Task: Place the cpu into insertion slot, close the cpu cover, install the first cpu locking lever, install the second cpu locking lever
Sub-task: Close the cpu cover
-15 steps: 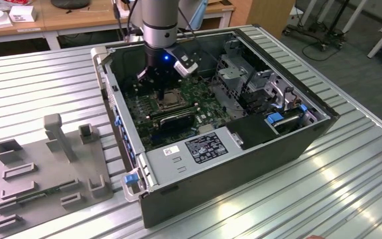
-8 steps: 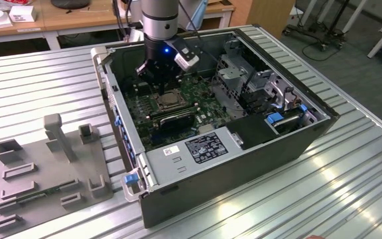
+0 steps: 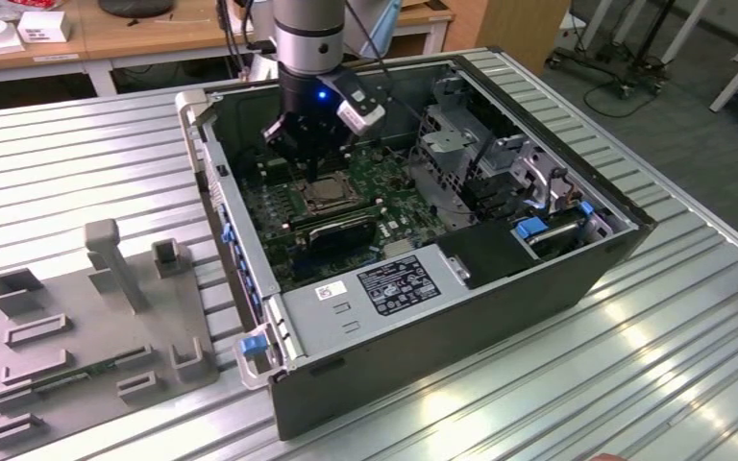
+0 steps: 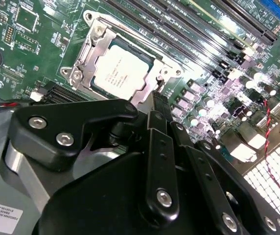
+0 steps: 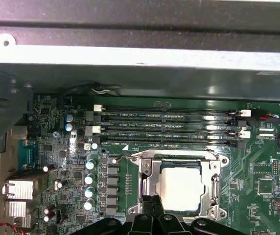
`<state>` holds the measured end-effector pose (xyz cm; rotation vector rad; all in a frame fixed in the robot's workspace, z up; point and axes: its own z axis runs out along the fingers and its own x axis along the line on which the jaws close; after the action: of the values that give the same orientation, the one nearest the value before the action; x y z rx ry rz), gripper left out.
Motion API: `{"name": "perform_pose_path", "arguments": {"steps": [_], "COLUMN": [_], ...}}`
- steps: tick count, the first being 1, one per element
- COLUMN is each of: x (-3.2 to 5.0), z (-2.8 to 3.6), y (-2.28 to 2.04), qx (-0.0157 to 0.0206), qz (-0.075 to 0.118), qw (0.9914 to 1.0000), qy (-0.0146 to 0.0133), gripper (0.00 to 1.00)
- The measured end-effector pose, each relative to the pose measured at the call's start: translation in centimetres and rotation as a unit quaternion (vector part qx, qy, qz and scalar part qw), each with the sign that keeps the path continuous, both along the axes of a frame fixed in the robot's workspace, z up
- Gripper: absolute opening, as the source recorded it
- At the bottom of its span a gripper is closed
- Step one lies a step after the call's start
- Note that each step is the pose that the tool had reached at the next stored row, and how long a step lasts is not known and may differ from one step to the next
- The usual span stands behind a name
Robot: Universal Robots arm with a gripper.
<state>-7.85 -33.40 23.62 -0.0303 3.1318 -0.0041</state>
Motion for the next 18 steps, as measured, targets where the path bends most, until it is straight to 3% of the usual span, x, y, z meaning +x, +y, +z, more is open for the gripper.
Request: {"name": "perform_pose_path", "arguments": {"steps": [13, 18], "x": [2.61, 2.89], "z": [-0.02, -0.03], "y": [0.0, 0.0], "qx": [0.0001, 0.0001], "qz": [0.0, 0.0], "qw": [1.0, 1.0], "qy": [-0.0001, -0.0001], "gripper": [0.11, 0.11]}}
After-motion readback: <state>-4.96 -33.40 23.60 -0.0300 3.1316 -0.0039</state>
